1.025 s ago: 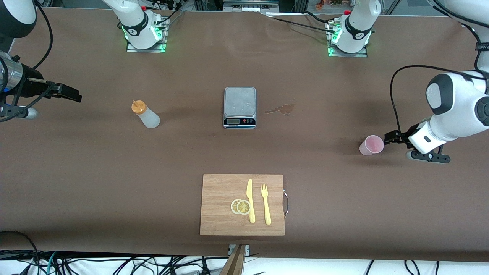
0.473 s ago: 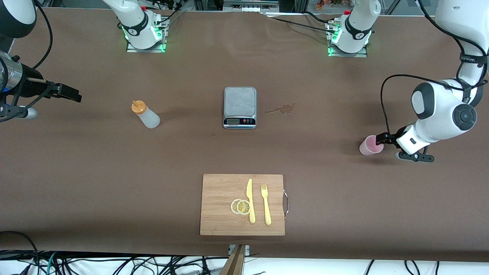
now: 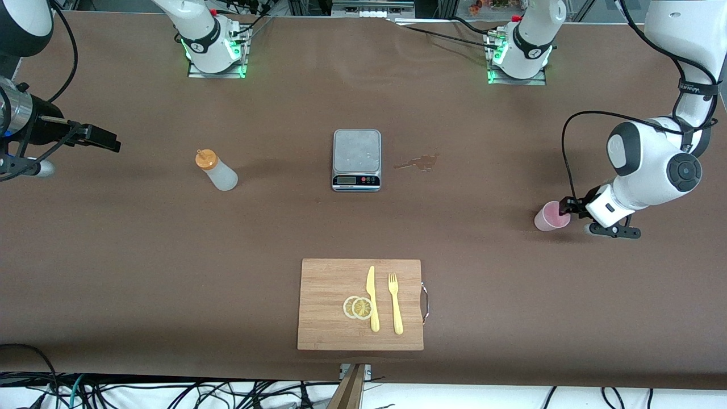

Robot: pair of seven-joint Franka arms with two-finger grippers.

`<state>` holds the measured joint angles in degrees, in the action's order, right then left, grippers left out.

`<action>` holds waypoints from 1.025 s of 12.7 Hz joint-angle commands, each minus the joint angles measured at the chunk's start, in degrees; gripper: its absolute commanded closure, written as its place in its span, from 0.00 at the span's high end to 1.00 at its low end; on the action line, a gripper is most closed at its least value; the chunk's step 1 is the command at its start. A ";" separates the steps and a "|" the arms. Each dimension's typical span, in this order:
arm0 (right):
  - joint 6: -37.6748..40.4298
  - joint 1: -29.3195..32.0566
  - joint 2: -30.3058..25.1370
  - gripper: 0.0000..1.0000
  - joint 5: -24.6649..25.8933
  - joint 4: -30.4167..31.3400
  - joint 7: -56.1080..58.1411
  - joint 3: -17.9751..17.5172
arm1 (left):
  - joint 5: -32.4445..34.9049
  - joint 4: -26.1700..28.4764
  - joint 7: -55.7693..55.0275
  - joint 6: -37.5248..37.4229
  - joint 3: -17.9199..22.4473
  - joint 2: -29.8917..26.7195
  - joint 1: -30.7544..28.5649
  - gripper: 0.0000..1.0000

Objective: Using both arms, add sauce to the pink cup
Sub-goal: 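Reach the left gripper to the pink cup and grasp it, then carry the pink cup with the left gripper onto the scale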

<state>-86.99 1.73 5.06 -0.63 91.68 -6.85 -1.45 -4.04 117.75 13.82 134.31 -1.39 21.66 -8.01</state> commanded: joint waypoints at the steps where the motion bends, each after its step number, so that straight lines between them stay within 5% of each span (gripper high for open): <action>1: 0.86 0.29 -0.13 1.00 -0.25 -0.72 -0.53 -0.48 | -1.50 0.47 -0.19 0.86 0.42 -0.22 0.28 0.01; 6: 0.86 0.20 -0.14 1.00 -0.25 -0.72 -0.62 -0.48 | -1.50 -1.54 -1.08 -0.88 0.42 -0.92 0.89 0.00; 10: 0.86 0.20 -0.14 1.00 -0.25 -0.72 -0.62 -0.57 | -4.04 -8.05 -8.09 -14.31 -0.19 -3.55 7.20 0.00; 13: 0.86 0.11 -0.22 1.00 -0.25 -0.80 -0.62 -0.74 | -6.42 -7.54 -16.24 -16.88 -6.93 -6.10 9.15 0.00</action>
<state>-86.99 1.69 5.05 -0.63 91.64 -6.87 -1.68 -8.85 109.58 2.36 119.41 -4.74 17.61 0.55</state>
